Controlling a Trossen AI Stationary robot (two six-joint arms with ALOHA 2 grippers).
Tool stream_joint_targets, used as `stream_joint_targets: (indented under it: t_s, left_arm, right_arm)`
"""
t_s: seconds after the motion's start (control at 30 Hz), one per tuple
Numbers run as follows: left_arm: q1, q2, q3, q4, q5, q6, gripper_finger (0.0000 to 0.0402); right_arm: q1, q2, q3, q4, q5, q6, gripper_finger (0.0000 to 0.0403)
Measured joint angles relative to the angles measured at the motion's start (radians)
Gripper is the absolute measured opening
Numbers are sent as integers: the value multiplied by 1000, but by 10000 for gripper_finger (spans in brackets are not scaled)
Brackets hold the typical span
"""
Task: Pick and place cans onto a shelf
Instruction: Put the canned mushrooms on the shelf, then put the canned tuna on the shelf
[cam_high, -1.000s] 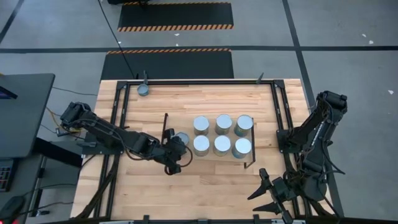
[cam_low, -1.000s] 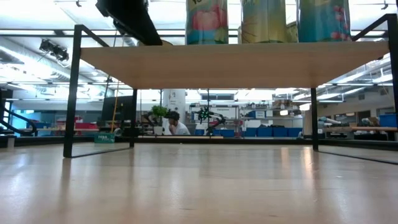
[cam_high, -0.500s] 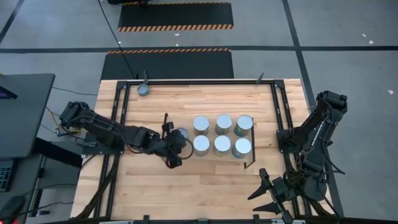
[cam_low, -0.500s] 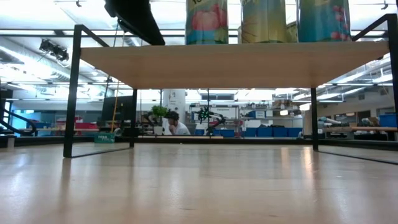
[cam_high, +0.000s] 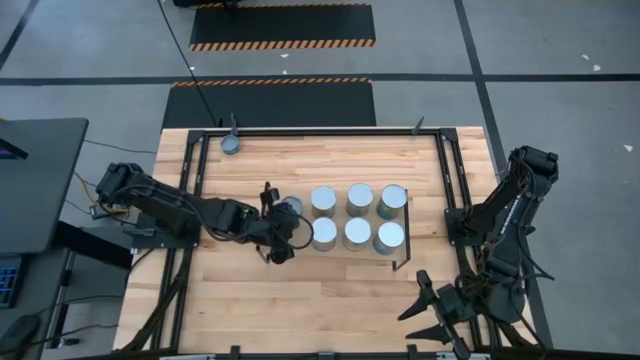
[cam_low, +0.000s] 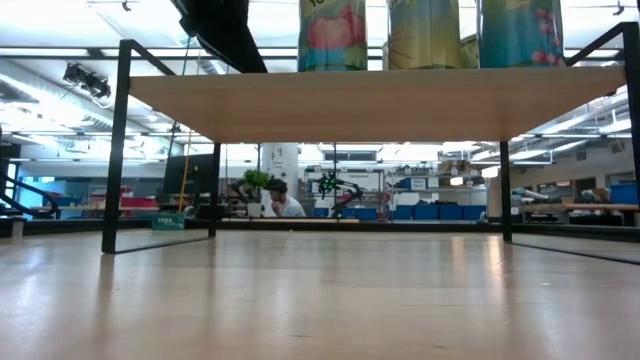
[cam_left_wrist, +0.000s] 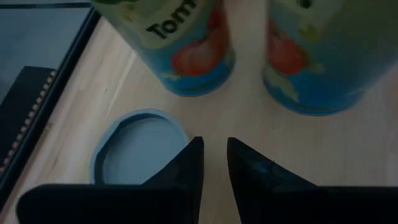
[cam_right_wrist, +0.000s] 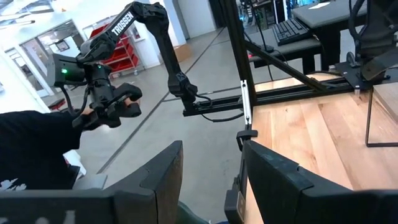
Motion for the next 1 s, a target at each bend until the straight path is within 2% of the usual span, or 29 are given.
stream_joint_targets:
  t_s: [0.37, 0.67, 0.8, 1.0]
  left_arm:
    - [0, -19, 7, -11, -9, 0, 77]
    - [-4, -128, 129, -118, -46, 50, 77]
    - [22, -230, 151, -243, -132, 13, 77]
    - [129, -343, 150, -545, -360, -295, 77]
  right_arm:
    - [-1, 0, 0, 1, 0, 0, 180]
    - [-2, 0, 0, 25, -1, -8, 180]
    - [-2, 0, 0, 18, -1, -5, 180]
    - [2, 0, 0, -2, -2, -23, 180]
